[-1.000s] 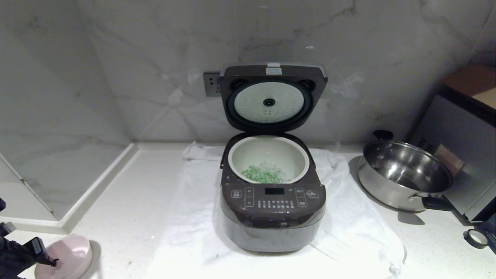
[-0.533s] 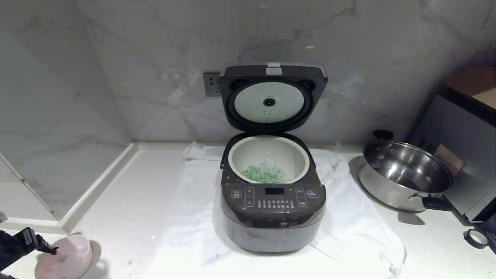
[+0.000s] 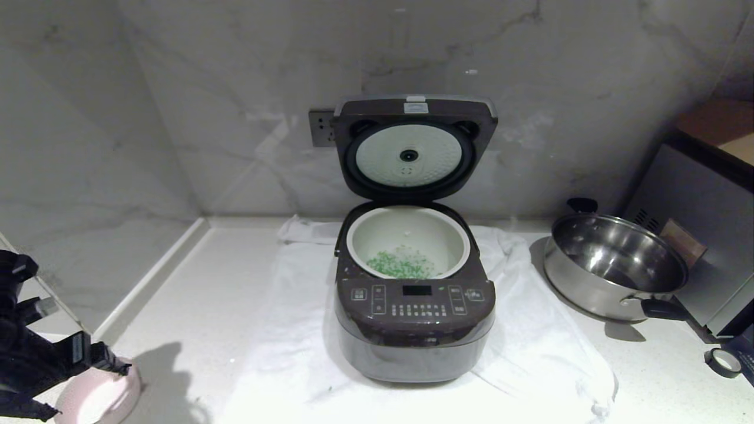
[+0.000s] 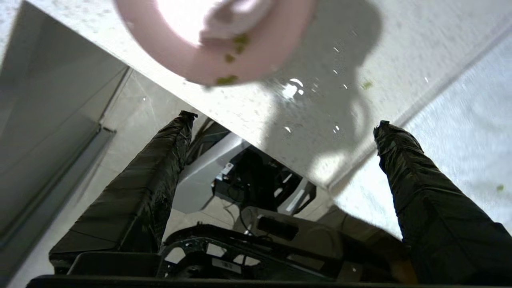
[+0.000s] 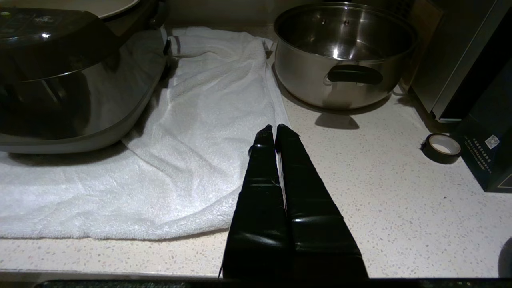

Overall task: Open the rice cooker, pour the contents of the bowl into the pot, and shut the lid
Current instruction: Close the rice cooker

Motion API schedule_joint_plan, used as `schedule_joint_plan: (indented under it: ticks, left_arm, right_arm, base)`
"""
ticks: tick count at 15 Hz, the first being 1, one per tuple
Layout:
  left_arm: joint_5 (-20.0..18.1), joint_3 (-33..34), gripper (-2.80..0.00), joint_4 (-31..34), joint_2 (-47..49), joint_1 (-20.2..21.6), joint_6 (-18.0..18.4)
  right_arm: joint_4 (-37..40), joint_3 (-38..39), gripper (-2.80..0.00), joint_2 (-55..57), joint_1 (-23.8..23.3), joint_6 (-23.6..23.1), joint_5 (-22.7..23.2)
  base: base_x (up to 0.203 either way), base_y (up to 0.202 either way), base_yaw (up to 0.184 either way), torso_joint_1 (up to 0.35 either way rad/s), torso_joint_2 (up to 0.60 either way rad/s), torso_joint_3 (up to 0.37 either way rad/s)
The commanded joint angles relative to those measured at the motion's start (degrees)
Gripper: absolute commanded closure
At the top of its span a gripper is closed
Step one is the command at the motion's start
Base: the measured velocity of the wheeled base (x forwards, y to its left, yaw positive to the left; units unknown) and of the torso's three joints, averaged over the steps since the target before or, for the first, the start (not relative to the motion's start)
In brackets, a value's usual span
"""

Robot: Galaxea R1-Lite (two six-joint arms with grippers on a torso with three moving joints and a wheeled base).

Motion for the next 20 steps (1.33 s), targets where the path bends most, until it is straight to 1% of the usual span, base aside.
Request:
schedule_joint_plan:
  ticks: [1,4,6,9,12,13,14,16,20]
  left_arm:
    - [-0.1,0.7,-2.8,0.6,-4.7,-5.2,-0.2]
    - [-0.7,0.3,-2.8,0.8,-8.4,-12.4,-0.6]
    - [-0.7,-0.5,-2.8,0.8,-9.7,-18.3,-2.4]
    - [-0.8,-3.6,-2.8,0.6,-10.5,-27.4,-6.6]
    - [-0.7,-9.3,-2.8,0.6,-10.3,-35.5,-11.2]
    - [-0.7,-11.2,-2.17,0.6,-10.2,-37.9,-12.3]
    - [-0.5,-13.0,0.0,0.6,-9.8,-39.9,-13.2]
    - [-0.1,-16.5,0.0,0.6,-8.1,-42.2,-15.7]
    - [0.1,-22.4,0.0,0.7,-5.8,-44.2,-16.3]
  right_arm:
    - [0.0,0.0,0.0,0.0,0.0,0.0,0.0]
    - [0.0,0.0,0.0,0.0,0.0,0.0,0.0]
    - [0.0,0.0,0.0,0.0,0.0,0.0,0.0]
    - [0.0,0.0,0.0,0.0,0.0,0.0,0.0]
    - [0.0,0.0,0.0,0.0,0.0,0.0,0.0]
    - [0.0,0.0,0.0,0.0,0.0,0.0,0.0]
    - [0.0,0.0,0.0,0.0,-0.1,0.0,0.0]
    - [0.0,0.0,0.0,0.0,0.0,0.0,0.0]
    - [0.0,0.0,0.0,0.0,0.0,0.0,0.0]
  base:
    - [0.0,0.0,0.0,0.0,0.0,0.0]
    - [0.0,0.0,0.0,0.0,0.0,0.0]
    - [0.0,0.0,0.0,0.0,0.0,0.0]
    - [0.0,0.0,0.0,0.0,0.0,0.0]
    - [0.0,0.0,0.0,0.0,0.0,0.0]
    - [0.0,0.0,0.0,0.0,0.0,0.0]
    - [0.0,0.0,0.0,0.0,0.0,0.0]
    - [0.0,0.0,0.0,0.0,0.0,0.0]
    - [0.0,0.0,0.0,0.0,0.0,0.0]
